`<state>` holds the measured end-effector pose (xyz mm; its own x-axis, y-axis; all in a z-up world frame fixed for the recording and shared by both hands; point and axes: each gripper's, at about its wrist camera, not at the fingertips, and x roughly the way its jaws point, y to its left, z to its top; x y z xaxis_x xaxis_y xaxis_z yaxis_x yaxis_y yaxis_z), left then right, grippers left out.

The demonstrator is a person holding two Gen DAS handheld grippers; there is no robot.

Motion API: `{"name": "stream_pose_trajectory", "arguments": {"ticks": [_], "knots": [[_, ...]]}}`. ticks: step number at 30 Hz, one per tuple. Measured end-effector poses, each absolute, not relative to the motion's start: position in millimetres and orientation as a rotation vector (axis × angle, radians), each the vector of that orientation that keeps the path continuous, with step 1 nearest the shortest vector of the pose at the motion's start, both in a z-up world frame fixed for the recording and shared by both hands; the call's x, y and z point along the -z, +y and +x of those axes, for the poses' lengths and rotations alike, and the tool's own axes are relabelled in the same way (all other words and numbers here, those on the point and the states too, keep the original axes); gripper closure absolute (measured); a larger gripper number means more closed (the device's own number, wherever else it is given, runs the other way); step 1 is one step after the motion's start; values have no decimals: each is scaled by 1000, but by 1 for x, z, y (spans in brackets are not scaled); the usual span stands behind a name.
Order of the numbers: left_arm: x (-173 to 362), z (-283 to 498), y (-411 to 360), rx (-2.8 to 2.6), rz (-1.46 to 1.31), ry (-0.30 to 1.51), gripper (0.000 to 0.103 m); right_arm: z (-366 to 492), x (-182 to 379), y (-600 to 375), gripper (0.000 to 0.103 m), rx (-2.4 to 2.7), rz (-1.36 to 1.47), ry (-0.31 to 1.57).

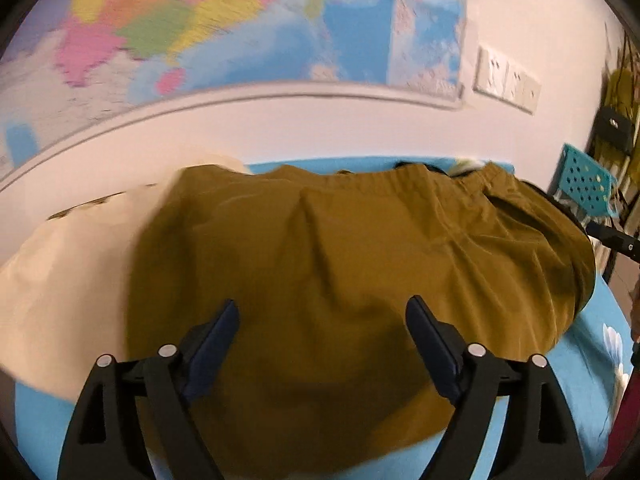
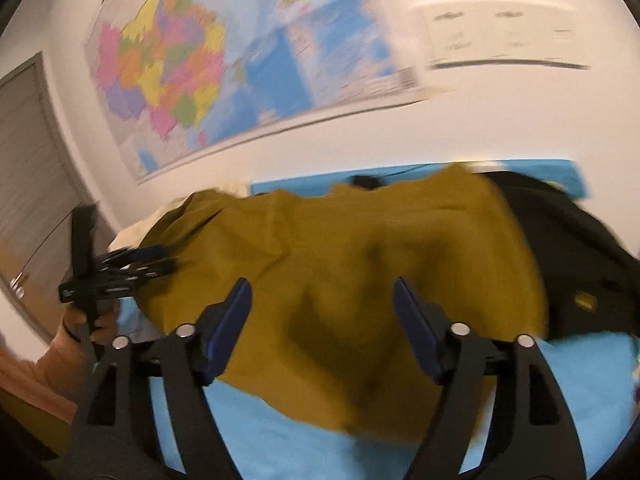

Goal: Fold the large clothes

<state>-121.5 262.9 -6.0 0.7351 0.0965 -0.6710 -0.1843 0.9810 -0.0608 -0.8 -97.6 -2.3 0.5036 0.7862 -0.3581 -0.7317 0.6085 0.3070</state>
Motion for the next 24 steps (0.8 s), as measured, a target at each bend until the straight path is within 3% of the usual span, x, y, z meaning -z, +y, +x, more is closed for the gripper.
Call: {"name": "stream_pose_trajectory", "arguments": {"ticks": [1,7,10,14,16,17,18,19,21,24], "knots": [[4,-138,270,-165,-148,707,19,1,7,-111,19,-899,149,506],[11,-199,311,-229,-265,664,13,17,54,-143,17,-826,236,642],[30,-205,321,-219,-308,717,12,26,66,-133,12,-834,221,671],[48,-188,319,-178,-335,754,12,37,75,-118,13,-863,216,694],[51,-181,315,-135,-343,744,13,43,77,-112,31,-917,219,704],[52,-178,313,-98,-351,738,23,44,75,-110,35,-913,209,702],[53,-173,310,-76,-363,746,35,43,72,-110,55,-925,203,695],[53,-171,308,-84,-359,757,38,41,66,-114,73,-947,206,679],[46,-175,304,-62,-358,756,60,33,49,-130,85,-1006,271,644],[23,-198,309,62,-451,714,74,3,14,-156,88,-1064,284,553]]}}
